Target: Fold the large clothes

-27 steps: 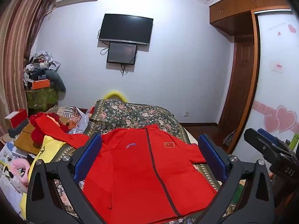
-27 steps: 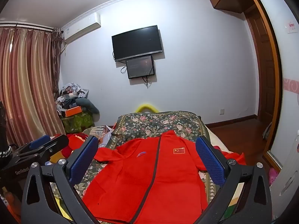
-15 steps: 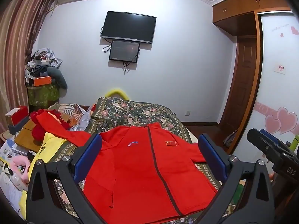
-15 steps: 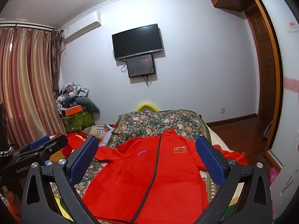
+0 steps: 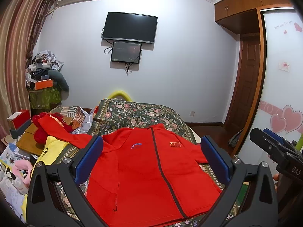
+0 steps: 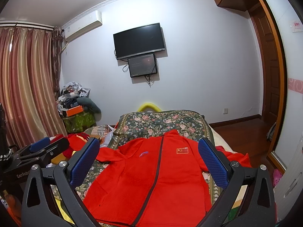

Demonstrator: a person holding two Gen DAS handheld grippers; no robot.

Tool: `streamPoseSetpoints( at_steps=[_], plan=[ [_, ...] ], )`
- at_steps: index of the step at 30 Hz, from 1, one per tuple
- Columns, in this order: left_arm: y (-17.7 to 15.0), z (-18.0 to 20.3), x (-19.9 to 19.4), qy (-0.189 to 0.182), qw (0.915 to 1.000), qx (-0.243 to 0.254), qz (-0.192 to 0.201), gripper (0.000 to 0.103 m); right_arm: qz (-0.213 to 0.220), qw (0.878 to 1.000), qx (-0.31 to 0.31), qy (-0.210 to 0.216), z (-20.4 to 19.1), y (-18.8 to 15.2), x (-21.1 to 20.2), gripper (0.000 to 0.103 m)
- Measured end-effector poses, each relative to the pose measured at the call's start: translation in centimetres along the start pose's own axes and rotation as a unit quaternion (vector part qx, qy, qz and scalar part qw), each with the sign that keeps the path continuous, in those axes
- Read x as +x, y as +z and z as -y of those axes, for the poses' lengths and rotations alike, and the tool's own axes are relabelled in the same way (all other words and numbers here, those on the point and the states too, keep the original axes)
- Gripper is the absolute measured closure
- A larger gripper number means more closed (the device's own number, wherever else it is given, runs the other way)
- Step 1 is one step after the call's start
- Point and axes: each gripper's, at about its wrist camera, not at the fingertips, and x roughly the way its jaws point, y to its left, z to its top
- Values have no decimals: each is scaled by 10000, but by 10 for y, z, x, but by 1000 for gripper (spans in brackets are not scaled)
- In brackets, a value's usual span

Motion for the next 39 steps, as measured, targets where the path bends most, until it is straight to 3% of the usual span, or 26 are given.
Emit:
streamPoseSetpoints(
  at_steps=[39],
  plan=[
    [-5, -4, 1, -6, 10000, -8, -43, 0, -90, 9999, 121, -4, 2, -5, 5, 0]
  ],
)
